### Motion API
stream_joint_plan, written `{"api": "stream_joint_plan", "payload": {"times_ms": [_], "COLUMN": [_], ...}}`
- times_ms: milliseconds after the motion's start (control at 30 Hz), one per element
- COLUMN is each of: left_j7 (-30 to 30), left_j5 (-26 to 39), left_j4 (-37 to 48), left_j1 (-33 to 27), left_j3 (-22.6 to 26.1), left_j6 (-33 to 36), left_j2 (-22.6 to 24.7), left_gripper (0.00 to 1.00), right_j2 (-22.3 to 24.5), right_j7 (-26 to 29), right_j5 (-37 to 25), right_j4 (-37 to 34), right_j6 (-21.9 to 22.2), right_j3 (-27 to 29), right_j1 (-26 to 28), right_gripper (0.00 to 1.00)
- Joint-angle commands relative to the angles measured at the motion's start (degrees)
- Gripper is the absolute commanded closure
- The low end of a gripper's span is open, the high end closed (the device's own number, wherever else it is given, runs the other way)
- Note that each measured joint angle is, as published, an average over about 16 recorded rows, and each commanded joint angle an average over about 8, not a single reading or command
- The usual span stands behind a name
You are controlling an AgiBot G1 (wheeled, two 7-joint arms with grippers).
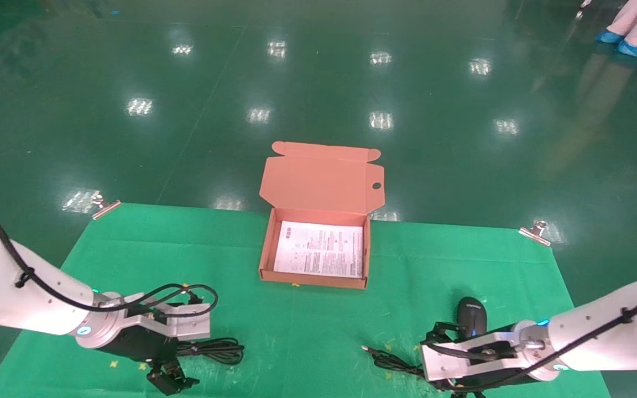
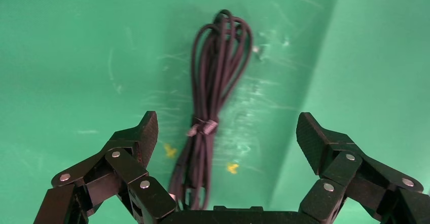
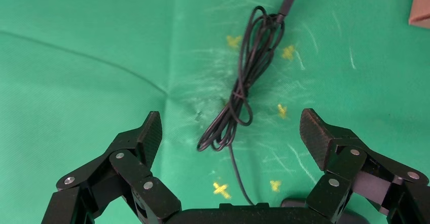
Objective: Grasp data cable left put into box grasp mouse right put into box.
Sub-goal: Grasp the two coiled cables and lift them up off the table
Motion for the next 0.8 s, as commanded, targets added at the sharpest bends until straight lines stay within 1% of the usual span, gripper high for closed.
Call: {"api": "stream_joint_plan", "payload": {"times_ms": [33,267,500,533,767,800], "left_j7": [0.8,4.3,7.6,8.0,10.2,10.4], "left_j5": [0.4,1.5,1.9,1.9,1.2,1.1], "left_j4": [2.4,9.8,14.6,15.1,17.9,18.2], "left_j1": [-0.3,-1.3,-1.6,-1.6,-1.7,-1.8], "left_j3": [0.2,0.8,1.1,1.1,0.6,0.5], "left_j6": [-0.8,-2.9,-4.3,-4.5,-5.6,-5.7], "left_j2": [1.1,4.1,5.6,5.7,6.0,6.0], "left_gripper": [0.00,0.00,0.00,0.09,0.97,1.00], "right_j2": [-1.1,-4.2,-6.1,-6.3,-7.1,-7.2], "right_j7": [-0.2,-2.3,-4.7,-5.0,-6.5,-6.6], "right_j5": [0.1,-0.2,-0.5,-0.5,-0.7,-0.8], "right_j4": [-2.7,-8.8,-12.4,-12.8,-15.1,-15.3], "right_j6": [0.6,3.7,5.8,5.9,7.1,7.3], "right_j3": [0.1,0.2,0.1,0.0,-0.1,-0.1], "right_j1": [0.2,0.9,0.7,0.6,0.3,0.3], "right_gripper": [0.00,0.00,0.00,0.03,0.91,1.00]}}
